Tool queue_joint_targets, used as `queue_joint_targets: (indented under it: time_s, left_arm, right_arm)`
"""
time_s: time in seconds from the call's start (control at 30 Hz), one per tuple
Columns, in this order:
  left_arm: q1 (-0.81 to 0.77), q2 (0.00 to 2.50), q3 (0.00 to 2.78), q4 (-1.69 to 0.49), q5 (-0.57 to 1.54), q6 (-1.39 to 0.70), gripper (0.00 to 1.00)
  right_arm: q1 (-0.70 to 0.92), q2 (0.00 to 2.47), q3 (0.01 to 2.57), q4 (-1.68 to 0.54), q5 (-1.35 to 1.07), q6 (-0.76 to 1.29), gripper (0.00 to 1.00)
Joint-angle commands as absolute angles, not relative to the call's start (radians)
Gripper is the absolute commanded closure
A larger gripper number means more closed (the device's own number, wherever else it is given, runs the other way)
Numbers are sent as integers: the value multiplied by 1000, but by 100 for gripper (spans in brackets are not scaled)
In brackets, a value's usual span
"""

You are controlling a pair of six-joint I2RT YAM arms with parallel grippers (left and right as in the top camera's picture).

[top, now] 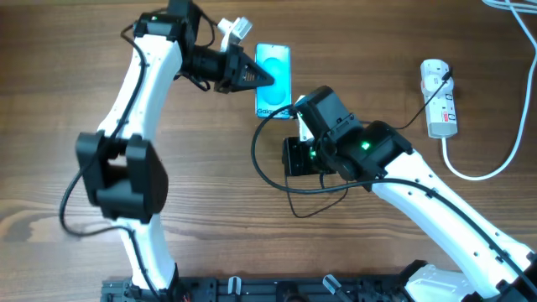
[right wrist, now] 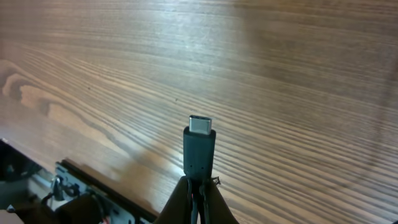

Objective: Plug charger to phone and switch on socket
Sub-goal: 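Bring the phone down with the left gripper toward the cable plug, then push the USB-C plug up into the phone's bottom port with right gripper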

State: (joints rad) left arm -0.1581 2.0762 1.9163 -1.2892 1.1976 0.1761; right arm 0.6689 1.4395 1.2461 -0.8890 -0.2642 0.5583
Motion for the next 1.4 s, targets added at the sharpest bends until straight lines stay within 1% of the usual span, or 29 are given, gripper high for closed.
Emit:
queue_joint_targets:
  time_s: [0.0,0.07,0.2,0.37,0.57,0.67,0.9,1.1,1.23,1.37]
  left_arm:
    - [-168,1938,1932,-1283,1162,202,96]
    - [-167,1906,1932,-1283,1104,191,96]
    - [-167,1889,1932,-1277,1089,191,96]
    - [-167,1891,1932,-1271,1072,191,96]
    - [-168,1891,1932,-1275,1084,172,96]
    - [-168,1891,1932,-1283,1127,171,96]
    - [-168,1891,1932,-1305,1143,172,96]
    - [-186,1891,1932,-1307,1140,177,96]
    - [-211,1891,1932,-1300,1085,176,96]
    - [-212,1891,1932,-1297,1083,176,96]
  right_arm:
    - [674,1428,1258,-854,-355,507,96]
    - [674,1428,1259,-831,-362,505,96]
    - [675,1403,1259,-789,-455,498,96]
    - [678,1346,1259,-782,-463,500,96]
    - [678,1331,1259,-748,-403,523,96]
    - [678,1332,1259,-741,-395,523,96]
    - [678,1332,1259,-741,-290,527,96]
    - [678,1333,1259,-758,-291,527,96]
    - [678,1333,1259,-758,-291,527,96]
    - [678,1333,1259,-756,-290,543,96]
